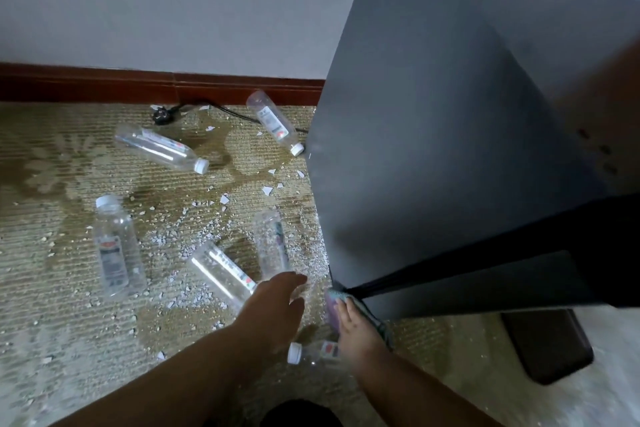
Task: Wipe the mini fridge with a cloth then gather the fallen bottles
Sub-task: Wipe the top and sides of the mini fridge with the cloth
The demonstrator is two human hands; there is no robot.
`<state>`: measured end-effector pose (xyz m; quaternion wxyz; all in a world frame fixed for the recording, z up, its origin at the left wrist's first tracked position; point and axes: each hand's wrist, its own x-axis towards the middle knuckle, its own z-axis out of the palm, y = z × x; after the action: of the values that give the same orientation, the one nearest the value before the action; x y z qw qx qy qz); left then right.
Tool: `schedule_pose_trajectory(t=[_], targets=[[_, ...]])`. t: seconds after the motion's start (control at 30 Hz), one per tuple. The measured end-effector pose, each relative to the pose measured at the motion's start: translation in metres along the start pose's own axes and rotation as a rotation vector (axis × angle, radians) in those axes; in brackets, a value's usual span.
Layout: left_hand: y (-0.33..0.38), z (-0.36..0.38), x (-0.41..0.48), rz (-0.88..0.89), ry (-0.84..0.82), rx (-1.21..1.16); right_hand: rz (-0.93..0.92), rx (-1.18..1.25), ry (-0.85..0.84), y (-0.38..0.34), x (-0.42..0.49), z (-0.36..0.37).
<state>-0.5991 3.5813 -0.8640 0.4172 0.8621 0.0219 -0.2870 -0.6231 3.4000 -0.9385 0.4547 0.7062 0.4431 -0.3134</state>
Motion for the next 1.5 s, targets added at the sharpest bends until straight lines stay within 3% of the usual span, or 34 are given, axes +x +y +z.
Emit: schedule_pose_trajectory(t=[0.13, 0.37, 0.43, 0.53, 0.67, 0.9, 1.0, 1.1, 1.17, 1.27, 1.37, 1.5], targets=[[0.015, 0.008, -0.008, 0.08, 0.005, 0.042, -0.017, 0.114, 0.032, -0.003, -0.019, 0.008], [0.033, 0.004, -0.04, 0.069, -0.007, 0.132, 0.101, 0.096, 0.208, 0.012, -0.076, 0.002], [0.038, -0.002, -0.053, 0.07, -0.009, 0.186, 0.112, 0.018, 0.324, 0.026, -0.102, -0.004], [0.039, -0.014, -0.074, 0.061, 0.031, 0.233, 0.295, -0.06, 0.475, 0.041, -0.142, -0.01], [0.044, -0.029, -0.096, 0.07, 0.085, 0.274, 0.449, -0.145, 0.549, 0.067, -0.201, -0.036], [0.097, -0.048, -0.129, 0.252, 0.293, 0.18, 0.699, -0.204, 0.856, 0.097, -0.297, -0.059], [0.144, -0.068, -0.136, 0.444, 0.528, 0.099, 0.945, 0.039, 1.139, 0.095, -0.321, -0.075], [0.211, -0.08, -0.143, 0.664, 0.665, 0.058, 1.165, 0.447, 1.481, 0.1, -0.345, -0.067], [0.257, -0.077, -0.14, 0.799, 0.689, 0.122, 1.227, 0.784, 1.66, 0.107, -0.357, -0.05], [0.314, -0.068, -0.114, 0.89, 0.571, 0.395, 1.208, 1.331, 1.819, 0.133, -0.37, -0.028], [0.355, -0.066, -0.066, 0.839, 0.471, 0.611, 1.122, 1.625, 1.871, 0.19, -0.391, -0.002], [0.385, -0.066, -0.001, 0.789, 0.465, 0.805, 0.97, 1.639, 1.591, 0.268, -0.387, 0.029]])
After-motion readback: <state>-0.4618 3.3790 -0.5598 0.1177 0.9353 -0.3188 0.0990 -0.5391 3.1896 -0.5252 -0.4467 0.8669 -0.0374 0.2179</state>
